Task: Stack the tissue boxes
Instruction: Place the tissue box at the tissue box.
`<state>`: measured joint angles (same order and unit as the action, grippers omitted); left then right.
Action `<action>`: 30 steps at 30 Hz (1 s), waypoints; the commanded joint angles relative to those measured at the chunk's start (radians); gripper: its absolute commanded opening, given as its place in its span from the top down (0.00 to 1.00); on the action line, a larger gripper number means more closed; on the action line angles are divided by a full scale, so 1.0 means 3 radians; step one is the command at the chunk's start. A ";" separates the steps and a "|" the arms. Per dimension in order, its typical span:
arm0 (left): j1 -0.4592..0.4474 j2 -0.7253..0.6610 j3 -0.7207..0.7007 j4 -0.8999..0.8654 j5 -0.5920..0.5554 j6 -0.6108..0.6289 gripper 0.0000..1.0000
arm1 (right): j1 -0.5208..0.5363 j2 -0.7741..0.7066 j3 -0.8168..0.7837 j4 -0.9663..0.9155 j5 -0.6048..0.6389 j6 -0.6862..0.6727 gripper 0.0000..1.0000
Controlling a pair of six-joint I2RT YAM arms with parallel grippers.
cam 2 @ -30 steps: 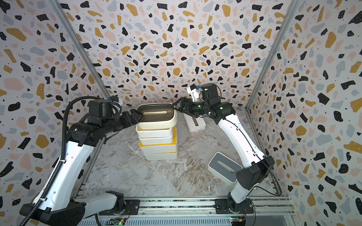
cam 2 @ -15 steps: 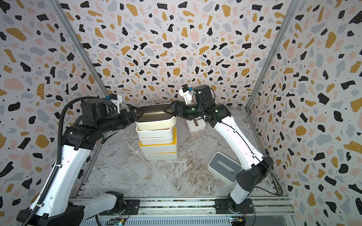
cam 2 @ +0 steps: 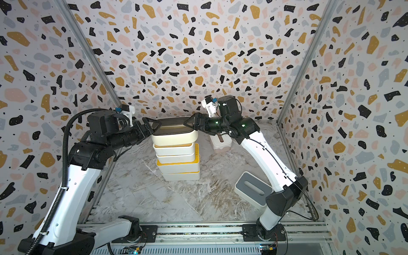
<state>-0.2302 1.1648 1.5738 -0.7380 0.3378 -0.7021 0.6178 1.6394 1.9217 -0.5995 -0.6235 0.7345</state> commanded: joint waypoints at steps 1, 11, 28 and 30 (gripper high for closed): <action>-0.0040 -0.0121 0.0123 0.0081 0.0034 0.0097 0.08 | 0.0128 -0.0102 0.0041 0.0247 -0.0219 0.0041 0.01; -0.0040 -0.0056 0.0131 0.0010 0.0009 0.0127 0.08 | 0.0163 -0.0196 -0.0175 0.0270 -0.0049 0.0017 0.01; -0.0040 -0.0043 0.0117 0.0002 -0.0043 0.0084 0.07 | 0.0086 -0.0269 -0.0209 0.0400 -0.0032 0.0041 0.01; -0.0040 -0.0065 0.0097 0.0005 -0.0082 0.0099 0.06 | 0.0052 -0.0314 -0.0190 0.0321 0.0087 -0.0009 0.01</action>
<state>-0.2325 1.1595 1.5902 -0.7589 0.3096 -0.6769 0.6365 1.5738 1.8317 -0.5037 -0.6113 0.7544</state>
